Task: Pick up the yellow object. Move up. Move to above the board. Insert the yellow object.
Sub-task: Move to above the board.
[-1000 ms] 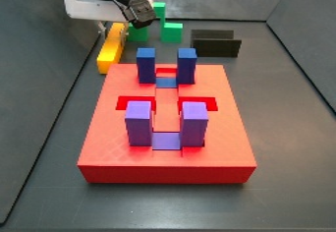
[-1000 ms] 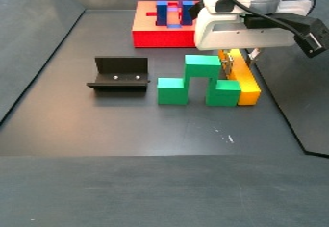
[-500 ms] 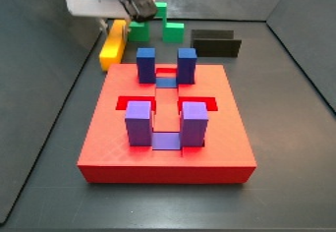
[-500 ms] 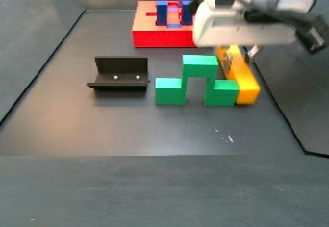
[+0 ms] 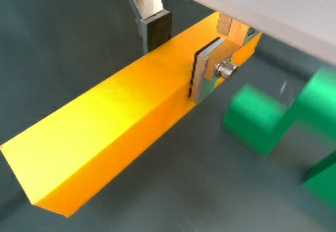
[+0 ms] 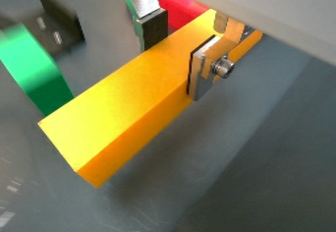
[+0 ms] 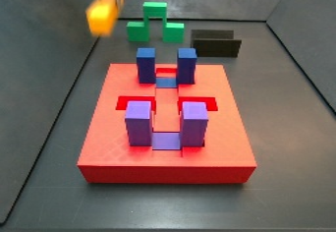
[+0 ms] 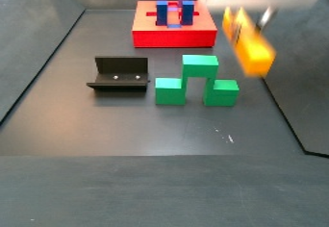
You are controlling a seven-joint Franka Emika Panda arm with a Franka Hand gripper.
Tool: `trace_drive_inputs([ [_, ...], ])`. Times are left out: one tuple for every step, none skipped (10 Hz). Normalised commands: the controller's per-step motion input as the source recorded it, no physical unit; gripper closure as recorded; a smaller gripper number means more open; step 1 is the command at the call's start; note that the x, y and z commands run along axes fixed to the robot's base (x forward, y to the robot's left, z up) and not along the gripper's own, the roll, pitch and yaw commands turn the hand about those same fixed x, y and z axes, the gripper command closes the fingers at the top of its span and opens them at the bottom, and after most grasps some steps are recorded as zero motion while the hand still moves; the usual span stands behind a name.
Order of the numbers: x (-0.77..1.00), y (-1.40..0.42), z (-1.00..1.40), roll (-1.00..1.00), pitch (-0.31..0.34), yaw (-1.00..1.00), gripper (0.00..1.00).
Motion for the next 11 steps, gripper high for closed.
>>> trace_drive_inputs([
  [-0.01,0.01,1.4,0.04,0.012,0.0,1.0],
  [0.02,0.01,1.4,0.03,0.04,0.0,1.0],
  [0.03,0.01,1.4,0.02,0.067,0.0,1.0],
  [0.03,0.01,1.4,0.01,0.081,0.0,1.0],
  [0.02,0.0,0.84,0.02,0.066,0.0,1.0],
  [0.02,0.0,0.33,0.01,0.052,0.0,1.0],
  [0.04,0.0,0.18,0.01,0.043,0.0,1.0],
  [0.79,-1.4,0.23,0.1,0.078,-0.15,1.0],
  [0.78,-1.4,0.21,0.11,0.094,-0.14,1.0],
  [0.82,-1.4,0.19,0.12,0.144,-0.06,1.0],
  [0.87,-1.4,0.2,-0.02,0.153,-0.03,1.0],
])
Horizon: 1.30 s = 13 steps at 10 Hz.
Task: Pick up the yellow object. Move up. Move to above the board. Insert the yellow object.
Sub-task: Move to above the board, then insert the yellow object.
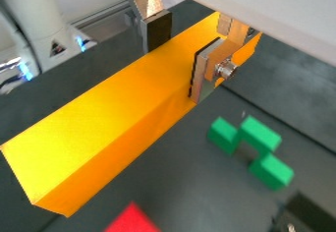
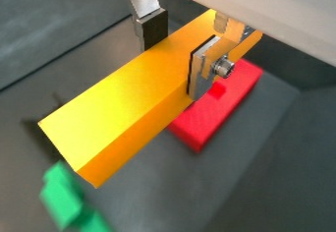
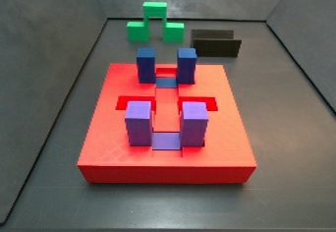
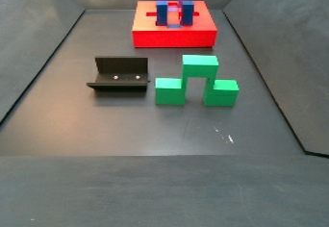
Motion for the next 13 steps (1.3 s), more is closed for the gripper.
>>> trace_drive_inputs([
  [0.86,-1.4,0.21,0.0,0.154,-0.02,1.0],
  [0.86,-1.4,0.23,0.01,0.143,0.0,1.0],
  [0.9,-1.4,0.23,0.0,0.145,0.0,1.0],
  [0.93,-1.4,0.23,0.02,0.156,0.0,1.0],
  [0.42,-0.55,0.11,0.06,0.177,0.01,1.0],
  [0.18,-0.15,0.04,0.08,0.176,0.01,1.0],
  [-0.05,0.0,-0.25,-0.01,0.107,0.0,1.0],
  [-0.08,0.0,-0.23,-0.01,0.107,0.0,1.0],
  [-0.05,0.0,-0.24,-0.02,0.109,0.0,1.0],
  [-0.07,0.0,-0.24,-0.03,0.109,0.0,1.0],
  [-0.08,0.0,-0.26,-0.03,0.106,0.0,1.0],
  [-0.07,0.0,-0.26,-0.05,0.107,0.0,1.0],
  [-0.06,0.0,-0.32,-0.07,0.083,0.0,1.0],
])
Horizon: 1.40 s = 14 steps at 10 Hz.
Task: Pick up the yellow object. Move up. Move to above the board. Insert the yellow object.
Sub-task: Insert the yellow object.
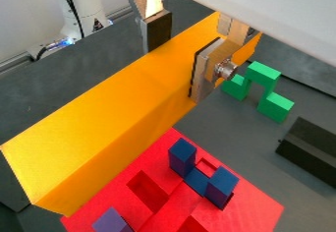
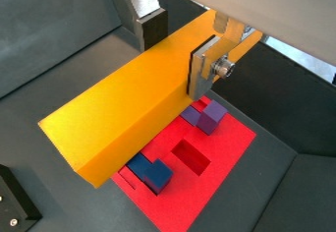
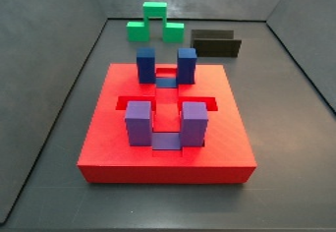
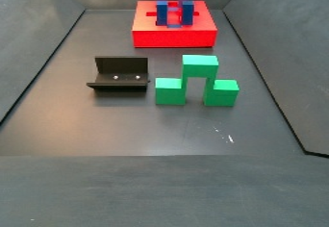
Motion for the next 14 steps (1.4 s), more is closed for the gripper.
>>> trace_drive_inputs([
  [0.0,0.0,-0.41,-0.14,0.063,0.0,1.0],
  [-0.01,0.0,-0.4,-0.16,0.06,0.0,1.0],
  [0.0,0.0,-0.36,-0.14,0.066,0.0,1.0],
  [-0.05,0.0,-0.29,-0.08,0.079,0.0,1.0],
  [-0.02,0.0,-0.26,-0.05,0.09,0.0,1.0],
  [-0.01,0.0,-0.25,-0.03,0.097,0.0,1.0],
  [-0.02,0.0,-0.26,-0.02,0.094,0.0,1.0],
  [0.0,0.0,-0.46,-0.1,0.029,0.0,1.0],
  [0.06,0.0,-0.64,-0.19,-0.091,0.01,1.0],
  [0.07,0.0,-0.58,-0.23,-0.163,0.05,1.0],
  [0.02,0.0,-0.51,-0.2,-0.217,0.12,1.0],
  [0.02,0.0,-0.44,-0.2,-0.219,0.17,1.0],
  [0.0,0.0,-0.31,-0.18,-0.217,0.16,1.0],
  [0.0,-0.01,-0.25,-0.12,-0.189,0.14,1.0],
])
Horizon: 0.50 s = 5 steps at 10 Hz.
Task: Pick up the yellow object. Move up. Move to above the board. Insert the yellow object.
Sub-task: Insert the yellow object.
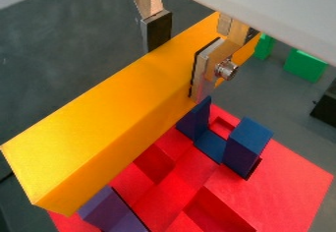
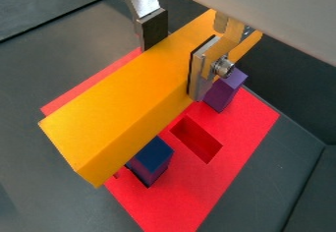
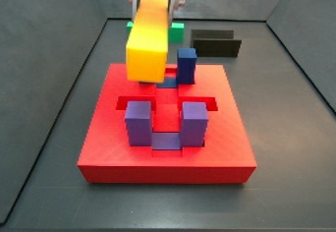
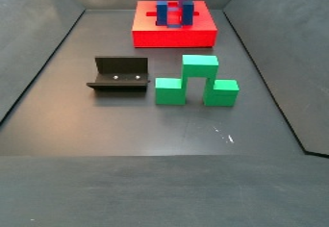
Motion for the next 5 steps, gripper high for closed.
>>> trace_drive_inputs([
  [0.0,-0.02,-0.04,0.0,-0.089,0.08,1.0],
  [0.0,0.0,-0.09,0.06,-0.023,0.05,1.0],
  [0.07,0.0,-0.41,0.03,-0.323,0.09,1.0],
  [0.05,0.0,-0.42,0.01,-0.391,0.06,1.0],
  [0.09,0.0,-0.39,0.01,-0.384,0.05,1.0],
])
